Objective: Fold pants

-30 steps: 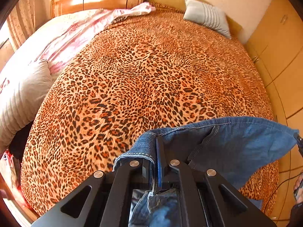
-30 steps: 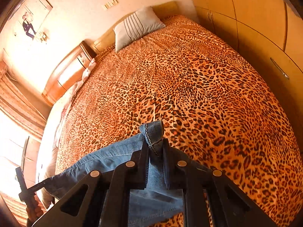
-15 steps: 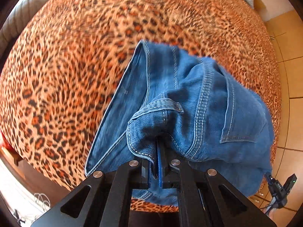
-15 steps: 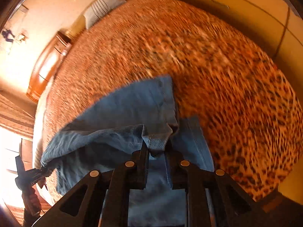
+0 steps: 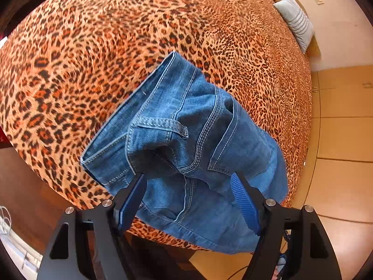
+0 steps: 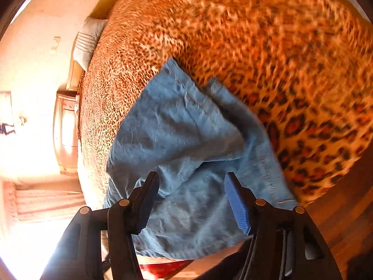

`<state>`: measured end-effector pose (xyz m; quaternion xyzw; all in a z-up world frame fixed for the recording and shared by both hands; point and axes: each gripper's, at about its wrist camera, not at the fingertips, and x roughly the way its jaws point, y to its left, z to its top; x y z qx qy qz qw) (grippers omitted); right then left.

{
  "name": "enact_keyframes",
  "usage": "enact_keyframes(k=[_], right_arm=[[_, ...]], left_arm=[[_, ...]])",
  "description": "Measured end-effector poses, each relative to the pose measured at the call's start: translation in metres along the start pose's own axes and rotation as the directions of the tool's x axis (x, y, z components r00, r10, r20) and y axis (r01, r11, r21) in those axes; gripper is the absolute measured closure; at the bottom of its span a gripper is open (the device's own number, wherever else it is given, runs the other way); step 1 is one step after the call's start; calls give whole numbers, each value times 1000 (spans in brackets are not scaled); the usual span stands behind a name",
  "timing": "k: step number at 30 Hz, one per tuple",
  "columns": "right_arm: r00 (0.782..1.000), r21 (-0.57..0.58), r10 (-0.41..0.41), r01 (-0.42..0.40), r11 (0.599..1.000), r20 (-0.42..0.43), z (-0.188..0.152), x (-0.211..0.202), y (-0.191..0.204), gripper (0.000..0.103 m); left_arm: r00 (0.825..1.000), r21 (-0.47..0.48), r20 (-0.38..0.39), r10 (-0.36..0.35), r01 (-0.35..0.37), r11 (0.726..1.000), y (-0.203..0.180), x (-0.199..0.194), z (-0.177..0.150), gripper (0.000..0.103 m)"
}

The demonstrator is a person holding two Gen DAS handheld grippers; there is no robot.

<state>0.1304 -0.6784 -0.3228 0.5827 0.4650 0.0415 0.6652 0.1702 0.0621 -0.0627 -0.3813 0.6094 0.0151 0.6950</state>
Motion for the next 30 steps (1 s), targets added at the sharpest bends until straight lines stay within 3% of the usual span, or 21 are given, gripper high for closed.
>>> enact_keyframes(k=[7,9,11,12,13,15,17,19,21,24,27,30], right_arm=[[999,195,30,-32,980,13,11,37,-10,42],[999,217,39,-43,975,20,13,45,-9,42],[1000,194,15,-18,981,15,15,51,-3,50],[1000,170,-9,7,985,11,17,53,-2,71],[1000,154,-26,24,988,9,19,56,2,98],[999,144,8,-13,989,35,25,54,11,99],[994,97,81,-88,991,75,27,40,29,100],[984,-11,156,-156,988,91,18,10,56,100],[980,-110,174,-163,980,97,-2,-21,69,100],[991,-141,107,-94,985,86,-35,-40,40,100],[999,-28,-42,42,999,3,-59,-13,-25,100],[998,95,-50,52,994,-24,-65,2,-58,100]], left_arm=[[997,-174,-69,-25,12,985,19,49,4,30],[998,-156,-65,12,-22,987,15,55,9,32],[994,-90,-52,99,-103,991,4,61,19,47],[986,-42,-44,158,-160,986,-4,62,25,65],[978,8,-42,202,-202,979,-15,60,30,74],[980,80,-13,201,-199,977,-35,44,34,85],[988,188,62,142,-151,970,-60,6,29,85],[989,313,128,78,-115,943,-79,-37,11,85],[988,385,139,70,-119,915,-76,-58,-10,84],[984,408,87,155,-177,896,-35,-40,-40,84],[959,329,-91,267,-224,917,12,17,-50,85],[961,309,-97,259,-218,926,23,23,-56,85]])
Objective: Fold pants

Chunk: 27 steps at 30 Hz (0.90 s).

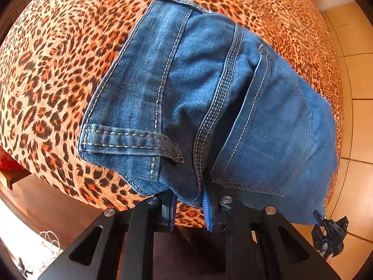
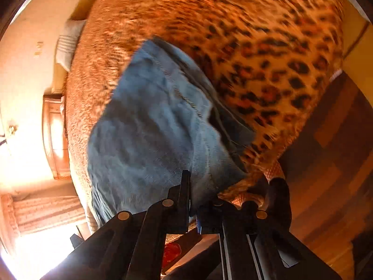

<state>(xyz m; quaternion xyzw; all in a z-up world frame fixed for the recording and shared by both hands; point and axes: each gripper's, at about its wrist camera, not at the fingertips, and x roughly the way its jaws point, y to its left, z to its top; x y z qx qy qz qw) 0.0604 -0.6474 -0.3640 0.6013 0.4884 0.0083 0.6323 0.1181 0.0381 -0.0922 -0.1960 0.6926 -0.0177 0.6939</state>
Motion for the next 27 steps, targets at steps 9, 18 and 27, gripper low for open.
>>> enact_keyframes(k=[9,18,27], right_arm=[[978,-84,-202,206,975,45,8,-26,8,69],[969,-251,-153,199,947,193,93,-33,85,35],[951,-356,-279,310,881,136,129,45,122,50]], left_arm=[[993,137,-98,-70,83,987,31,-58,2,76],[991,-9,99,-86,87,996,48,-89,117,24],[991,-105,-55,-125,119,987,42,-38,159,70]])
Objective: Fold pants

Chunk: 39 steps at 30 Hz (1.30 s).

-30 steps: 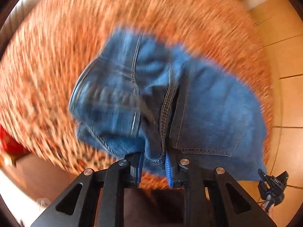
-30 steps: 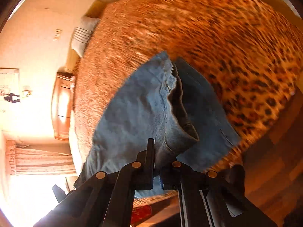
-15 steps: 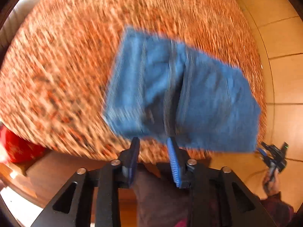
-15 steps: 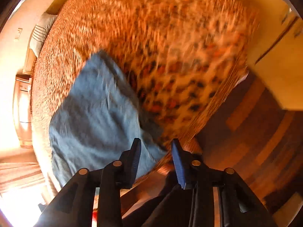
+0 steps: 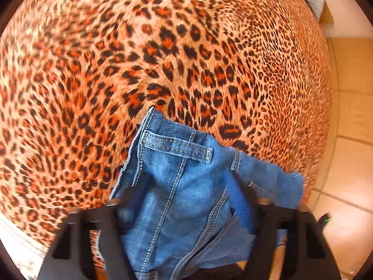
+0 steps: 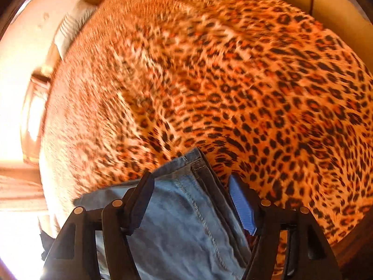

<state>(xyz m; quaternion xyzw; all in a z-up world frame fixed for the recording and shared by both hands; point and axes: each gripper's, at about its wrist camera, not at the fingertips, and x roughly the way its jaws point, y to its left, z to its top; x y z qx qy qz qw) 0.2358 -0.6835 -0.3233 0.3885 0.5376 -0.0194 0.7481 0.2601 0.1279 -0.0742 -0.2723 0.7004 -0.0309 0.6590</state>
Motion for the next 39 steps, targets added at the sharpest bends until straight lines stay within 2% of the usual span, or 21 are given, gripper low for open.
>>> enact_keyframes(k=[1,4,5,6,8,11,13,15,16,18,20,24,28,29,30,31,33,34,36,37,39], right_arm=[[999,-84,-46,48,995,19,0,-4,12,88],[994,-138,-12,27,990,112,0,-35,23,91],[991,-151,-67,84,985,116,2,-34,18,91],[983,-147,-165,175,974,81,0,-25,11,103],[972,-106,-234,232,967,-11,1,-7,-8,101],[988,-14,-127,129,992,89,5,-38,-9,94],[993,-73,-36,45,996,110,8,-55,14,86],[995,-178,81,-71,982,53,10,-52,59,60],[990,-241,144,-139,961,3,9,-43,91,48],[968,-352,226,-249,902,-104,8,-24,151,46],[954,-461,225,-293,838,-197,-8,0,204,46],[971,-716,-5,-174,676,-240,-36,53,280,46],[951,-842,-161,-146,519,-264,-60,75,298,46],[945,-863,-196,-138,486,-262,-65,80,300,48],[940,-876,-211,-145,460,-267,-71,84,302,67],[941,-885,-219,-140,444,-259,-77,84,305,95],[948,-905,-240,-94,414,-208,-88,72,315,98],[957,-900,-205,-102,424,-205,-88,62,316,99],[967,-840,-137,-113,531,-216,-70,52,309,100],[969,-818,-122,-112,564,-217,-65,51,305,100],[970,-797,-110,-109,593,-215,-56,52,305,102]], left_arm=[[1000,30,-1,0,0,1000,-6,-5,-5,77],[997,107,72,32,-40,993,-13,-18,-23,79],[994,118,69,84,-92,989,-13,-12,-26,80],[990,108,43,134,-138,984,-10,-2,-29,81],[993,64,12,114,-114,991,-3,4,-33,81],[998,69,26,51,-53,996,-2,-14,-36,81],[999,70,49,14,-17,997,1,-31,-28,66],[998,55,56,-17,14,998,0,-39,-22,45],[999,48,51,-18,16,999,-1,-39,-18,41],[999,45,23,-28,27,999,2,-35,-15,40],[1000,35,-14,-18,18,999,5,-26,-12,41],[999,51,-39,-25,27,998,2,-12,-2,40],[996,53,-79,-46,50,997,3,4,5,39],[995,55,-88,-47,52,997,4,6,5,40],[994,55,-98,-47,52,997,4,7,4,41],[993,50,-107,-50,55,997,3,12,0,43],[992,55,-96,-86,92,994,2,1,-9,40],[994,71,-79,-81,87,994,1,-4,-13,38],[998,91,-53,-27,32,995,0,-5,-13,37],[998,98,-58,-4,10,995,0,-2,-11,37],[997,93,-77,11,-4,996,1,3,-7,38]])
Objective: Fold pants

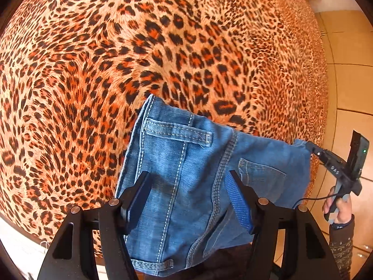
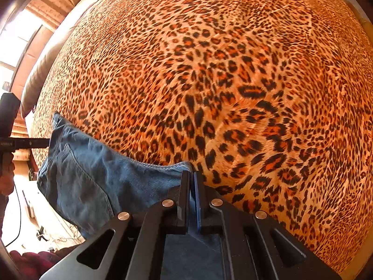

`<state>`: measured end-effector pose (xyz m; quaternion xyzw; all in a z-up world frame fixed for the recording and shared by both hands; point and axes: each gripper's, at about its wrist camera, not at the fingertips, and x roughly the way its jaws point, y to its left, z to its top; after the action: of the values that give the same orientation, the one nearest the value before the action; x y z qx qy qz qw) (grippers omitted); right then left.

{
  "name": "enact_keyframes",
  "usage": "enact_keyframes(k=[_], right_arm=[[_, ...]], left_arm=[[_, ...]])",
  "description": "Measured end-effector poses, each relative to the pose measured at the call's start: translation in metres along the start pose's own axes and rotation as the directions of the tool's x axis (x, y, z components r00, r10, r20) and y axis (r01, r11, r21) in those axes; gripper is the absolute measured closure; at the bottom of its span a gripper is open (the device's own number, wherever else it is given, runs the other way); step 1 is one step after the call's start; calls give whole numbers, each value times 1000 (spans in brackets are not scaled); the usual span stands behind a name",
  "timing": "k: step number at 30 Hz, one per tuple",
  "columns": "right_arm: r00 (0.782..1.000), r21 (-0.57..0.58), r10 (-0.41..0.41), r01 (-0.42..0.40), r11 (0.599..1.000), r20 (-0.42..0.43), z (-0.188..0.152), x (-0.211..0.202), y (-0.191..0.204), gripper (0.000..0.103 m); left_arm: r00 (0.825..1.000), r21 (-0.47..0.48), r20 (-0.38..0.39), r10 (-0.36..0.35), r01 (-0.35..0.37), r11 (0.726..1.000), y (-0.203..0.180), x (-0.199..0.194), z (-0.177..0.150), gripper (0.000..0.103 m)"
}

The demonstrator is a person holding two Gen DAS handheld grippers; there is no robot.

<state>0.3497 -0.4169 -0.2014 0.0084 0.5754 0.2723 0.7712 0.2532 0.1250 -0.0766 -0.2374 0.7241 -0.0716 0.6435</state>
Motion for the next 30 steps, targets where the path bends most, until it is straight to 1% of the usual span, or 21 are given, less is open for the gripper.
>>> enact_keyframes(k=[2,3,5,6,7,9,10,11,12,13,14,16,19,20,21,22,24,25,27,29,30], right_arm=[[999,66,44,-46,997,20,7,-3,-15,101],[997,90,68,-70,994,25,8,-8,-20,95],[990,138,137,-138,981,11,13,-4,-24,91],[989,153,148,-147,977,2,14,-4,-26,73],[989,161,148,-146,976,-6,13,-6,-29,49],[994,159,108,-106,982,-3,7,-3,-32,35],[994,151,106,-102,983,-16,6,3,-34,35],[993,142,115,-109,984,-31,3,5,-35,35],[990,108,130,-124,986,-52,4,14,-27,46],[993,47,96,-93,995,-67,7,22,-16,82],[996,-18,32,-34,999,-82,6,23,-7,100],[997,-92,-31,25,995,-70,7,16,9,101],[997,-36,44,-41,998,63,13,-17,1,102],[999,-20,25,-24,999,39,14,-10,-5,102],[1000,1,10,-10,1000,-12,14,3,-11,102],[999,3,2,-2,1000,-37,12,11,-12,102],[1000,9,-14,14,1000,16,8,1,-11,94],[1000,57,10,-11,998,28,5,-4,-16,85],[992,188,93,-108,976,86,-8,-28,-36,66],[973,297,158,-204,933,170,-36,-53,-61,53],[966,349,166,-227,909,197,-56,-64,-74,48]], left_arm=[[999,-15,15,-33,33,999,3,-4,4,38],[999,-22,24,-48,48,999,5,-8,6,37],[995,-47,35,-90,92,995,9,-10,12,33],[994,-60,27,-102,104,993,12,-9,14,25],[995,-81,7,-103,104,991,14,-4,16,23],[994,-82,-38,-103,100,992,14,7,16,24],[995,-65,-28,-91,89,994,11,7,15,25],[996,-40,-17,-84,83,996,8,5,13,33],[996,-11,-10,-88,88,996,4,3,10,43],[997,8,-7,-75,76,997,1,0,5,67],[999,11,1,-42,42,999,0,-2,0,82],[999,3,8,-47,47,999,-1,-5,-9,85],[997,-1,43,70,-70,998,-2,4,-8,86],[996,-12,31,86,-86,996,-1,10,-4,86],[996,-38,14,86,-86,996,0,13,-1,86],[1000,-40,-12,-5,4,999,1,9,1,86],[999,-33,38,-24,25,999,3,-11,-1,86],[997,-30,70,-22,24,999,7,-27,-5,82],[993,-19,100,-60,63,998,13,-51,-18,60],[987,-3,111,-113,114,993,19,-69,-44,25],[984,5,103,-147,147,989,22,-73,-60,23]])
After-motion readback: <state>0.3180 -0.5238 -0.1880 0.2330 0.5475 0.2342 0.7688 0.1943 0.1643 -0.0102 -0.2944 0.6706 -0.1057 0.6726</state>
